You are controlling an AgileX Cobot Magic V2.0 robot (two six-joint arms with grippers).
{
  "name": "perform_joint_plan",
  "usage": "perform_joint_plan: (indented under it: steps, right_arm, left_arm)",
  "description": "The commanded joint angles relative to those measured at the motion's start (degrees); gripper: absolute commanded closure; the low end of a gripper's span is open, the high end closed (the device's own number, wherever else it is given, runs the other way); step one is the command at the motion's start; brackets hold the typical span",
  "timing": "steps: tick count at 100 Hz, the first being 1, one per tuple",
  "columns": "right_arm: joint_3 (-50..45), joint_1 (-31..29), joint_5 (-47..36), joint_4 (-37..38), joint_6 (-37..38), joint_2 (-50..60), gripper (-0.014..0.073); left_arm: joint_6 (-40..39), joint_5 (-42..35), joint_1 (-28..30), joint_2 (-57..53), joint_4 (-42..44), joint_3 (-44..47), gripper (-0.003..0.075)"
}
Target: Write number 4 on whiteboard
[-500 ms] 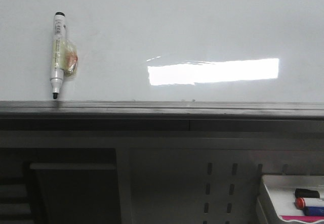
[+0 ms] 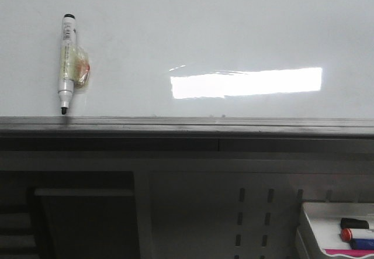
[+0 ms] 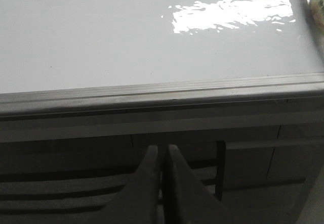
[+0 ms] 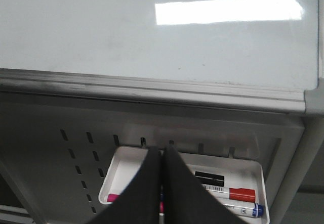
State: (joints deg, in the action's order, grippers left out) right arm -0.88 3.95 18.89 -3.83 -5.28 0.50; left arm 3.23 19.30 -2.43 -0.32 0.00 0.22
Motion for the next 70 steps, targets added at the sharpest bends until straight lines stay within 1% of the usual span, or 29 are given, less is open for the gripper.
perform_joint_plan:
  steps: [1,52,65,70]
  right_arm:
    - [-1.1,-0.3,-1.2,-0.1,-0.3,1.0,0.0638]
    - [-1.1,-0.3,-1.2,0.0,-0.3,1.0,0.0638]
    - [-1.1,-0.3,-3.1,0.5,-0.3,1.0,0.0638]
    - [-1.1,-0.3,-5.2,0.5,-0.3,1.0,0.0638]
  left_arm:
    - [0.0,-3.1,0.1,-1.5,0.0,2.0,0.0741]
    - [0.0,-3.6,0.1,-1.5,0.0,2.0,0.0741]
    - [0.0,-4.1,0.1,-1.5,0.0,2.0,0.0741]
    - [0.0,-4.6,0.1,-1.5,0.0,2.0,0.0741]
